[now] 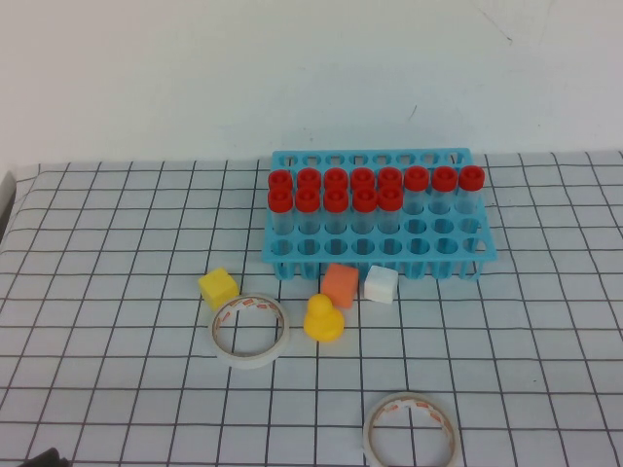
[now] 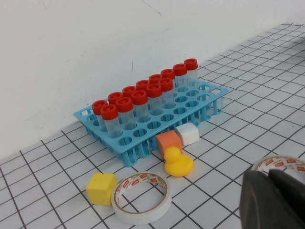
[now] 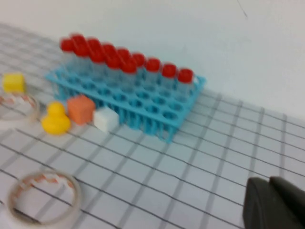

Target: Place the test tubes

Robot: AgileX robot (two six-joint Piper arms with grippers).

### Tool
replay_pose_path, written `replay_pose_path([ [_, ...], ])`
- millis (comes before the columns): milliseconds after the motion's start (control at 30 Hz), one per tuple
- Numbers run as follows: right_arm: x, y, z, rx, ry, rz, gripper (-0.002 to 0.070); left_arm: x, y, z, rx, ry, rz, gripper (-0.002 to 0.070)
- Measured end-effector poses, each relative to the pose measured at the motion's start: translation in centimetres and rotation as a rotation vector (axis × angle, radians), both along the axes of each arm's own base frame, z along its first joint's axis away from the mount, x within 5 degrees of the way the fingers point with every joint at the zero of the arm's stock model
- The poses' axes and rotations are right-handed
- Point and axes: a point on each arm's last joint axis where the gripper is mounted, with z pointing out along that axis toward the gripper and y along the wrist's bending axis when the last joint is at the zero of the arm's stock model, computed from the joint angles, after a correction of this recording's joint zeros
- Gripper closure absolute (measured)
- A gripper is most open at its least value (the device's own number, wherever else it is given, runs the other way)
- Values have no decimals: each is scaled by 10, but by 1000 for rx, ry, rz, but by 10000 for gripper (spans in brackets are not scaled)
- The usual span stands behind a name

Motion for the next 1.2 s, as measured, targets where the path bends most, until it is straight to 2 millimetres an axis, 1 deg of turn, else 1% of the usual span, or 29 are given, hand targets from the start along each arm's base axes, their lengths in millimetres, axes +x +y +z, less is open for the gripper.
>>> replay_pose_path([
  [100,2,5,-17,78,-39,16,678,0,0,0,0,0,0,677],
  [167,3,5,-29,124,-51,-22,678,0,0,0,0,0,0,677],
  [267,7,3,-46,158,-43,-128,678,0,0,0,0,0,0,677],
  [433,14,-5,-75,158,-8,-327,678,0,0,0,0,0,0,677],
  [533,17,-8,-89,165,-6,-394,678,0,0,0,0,0,0,677],
  [900,17,-10,-90,160,-9,-419,678,0,0,0,0,0,0,677],
  [1200,15,-9,-98,135,79,-410,678,0,0,0,0,0,0,677],
])
